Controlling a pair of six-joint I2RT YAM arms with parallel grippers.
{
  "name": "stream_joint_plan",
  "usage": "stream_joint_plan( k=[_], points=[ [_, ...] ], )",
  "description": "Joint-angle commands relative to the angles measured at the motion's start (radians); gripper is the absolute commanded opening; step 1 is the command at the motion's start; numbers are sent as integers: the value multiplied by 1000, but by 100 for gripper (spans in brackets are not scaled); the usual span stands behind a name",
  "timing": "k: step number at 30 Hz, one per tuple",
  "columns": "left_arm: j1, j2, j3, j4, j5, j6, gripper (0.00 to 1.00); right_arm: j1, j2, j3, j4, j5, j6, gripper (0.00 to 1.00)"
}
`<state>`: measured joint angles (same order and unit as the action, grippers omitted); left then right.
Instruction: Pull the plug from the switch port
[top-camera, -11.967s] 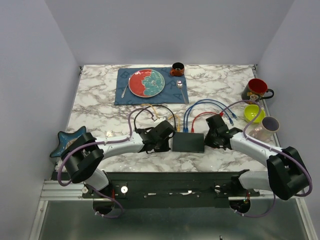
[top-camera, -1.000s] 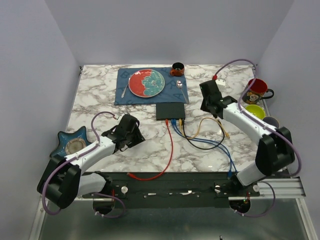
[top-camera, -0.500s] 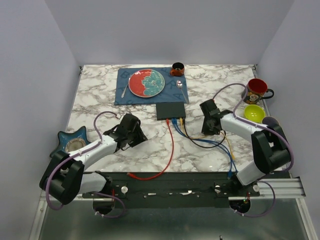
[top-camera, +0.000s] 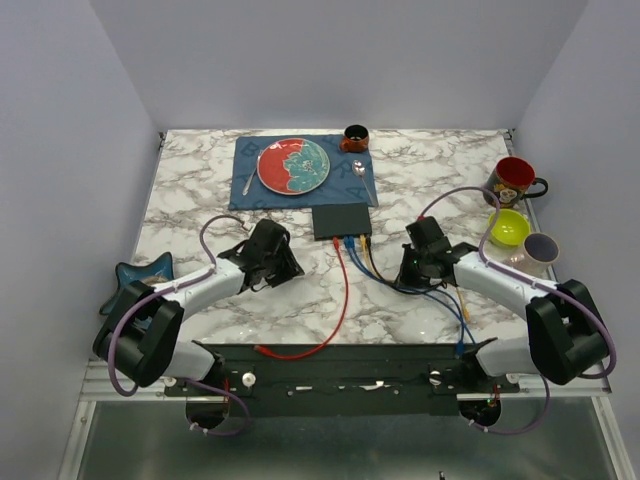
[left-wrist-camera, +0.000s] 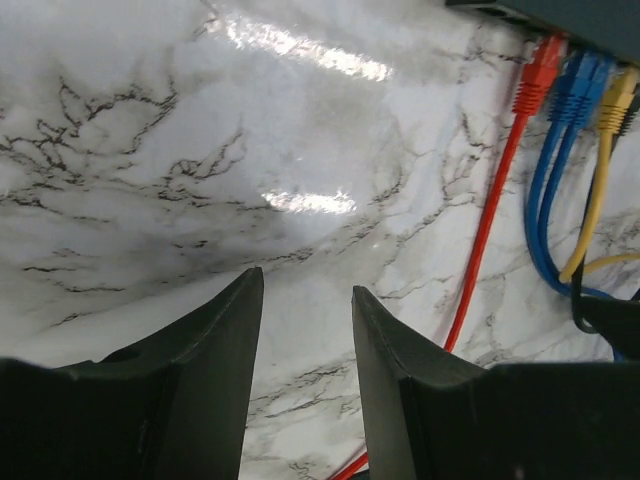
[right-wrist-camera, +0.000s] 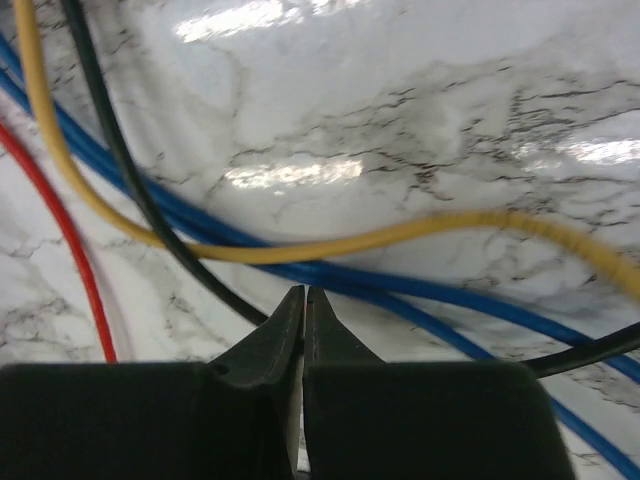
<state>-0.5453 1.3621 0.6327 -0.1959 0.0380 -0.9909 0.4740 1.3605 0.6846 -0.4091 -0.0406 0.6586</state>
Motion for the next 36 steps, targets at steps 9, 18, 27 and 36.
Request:
stream_joint_plan(
  k=[9,18,27,36],
  points=[
    [1,100,254,-138,-96,98,50,94,-87,70,3,146,76,25],
    [4,250,432,-152,-109,106,47,-1,133,355,4,209,35,18],
    [21,350,455,-162,-119,120,34,-23,382,402,55,148,30,1],
    [31,466,460,-146,-76,90,33,-15,460,348,136,12,50,1]
  ],
)
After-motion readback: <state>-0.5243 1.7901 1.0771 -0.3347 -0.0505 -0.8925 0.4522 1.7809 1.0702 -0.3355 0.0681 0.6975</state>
